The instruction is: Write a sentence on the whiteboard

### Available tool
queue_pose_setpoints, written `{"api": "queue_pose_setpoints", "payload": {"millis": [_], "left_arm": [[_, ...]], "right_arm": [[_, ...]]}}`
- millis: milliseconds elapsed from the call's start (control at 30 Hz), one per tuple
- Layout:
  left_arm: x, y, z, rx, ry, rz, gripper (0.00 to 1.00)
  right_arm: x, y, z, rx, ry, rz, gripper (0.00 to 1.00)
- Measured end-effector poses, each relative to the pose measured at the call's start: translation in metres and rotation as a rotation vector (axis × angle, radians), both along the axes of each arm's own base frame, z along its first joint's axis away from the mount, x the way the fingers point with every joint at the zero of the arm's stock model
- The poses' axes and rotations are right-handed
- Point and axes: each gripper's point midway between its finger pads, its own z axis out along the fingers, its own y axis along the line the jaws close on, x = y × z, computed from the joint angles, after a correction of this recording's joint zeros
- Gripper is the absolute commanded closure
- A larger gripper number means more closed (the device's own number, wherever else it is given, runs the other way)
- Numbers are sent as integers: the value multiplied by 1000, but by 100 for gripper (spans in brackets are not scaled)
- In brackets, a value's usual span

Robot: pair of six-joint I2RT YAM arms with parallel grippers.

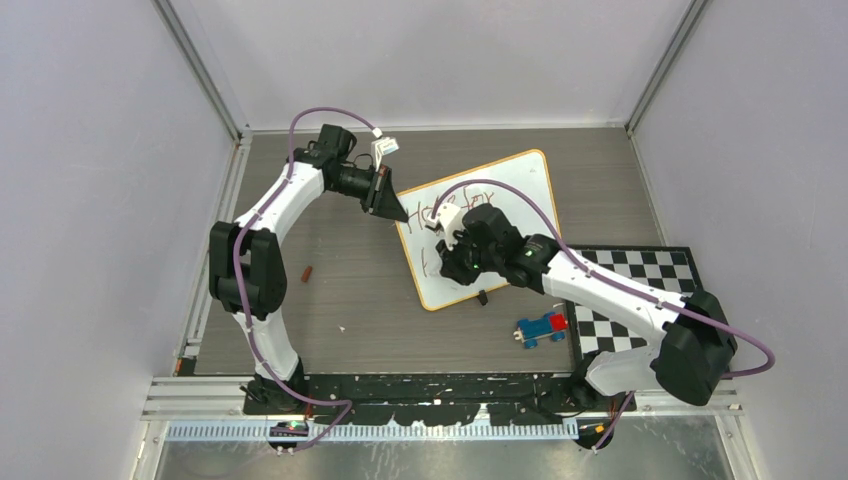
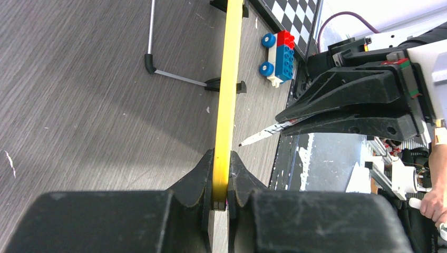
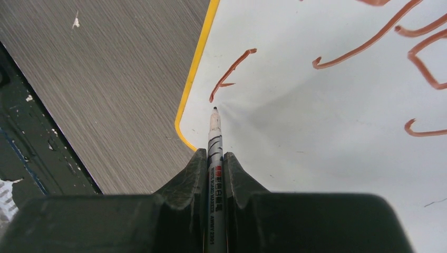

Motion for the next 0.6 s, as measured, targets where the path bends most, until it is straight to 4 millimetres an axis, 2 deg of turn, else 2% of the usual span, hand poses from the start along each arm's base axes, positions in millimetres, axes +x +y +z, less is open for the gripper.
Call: {"api": "queue_pose_setpoints", "payload": {"millis": [233, 600], "left_arm": [[0, 0, 0, 0, 0, 0, 100], [0, 0, 0, 1, -1, 0, 100]], "right_arm": [[9, 9, 17, 40, -37, -6, 100], [17, 9, 6, 6, -33, -31, 100]]}}
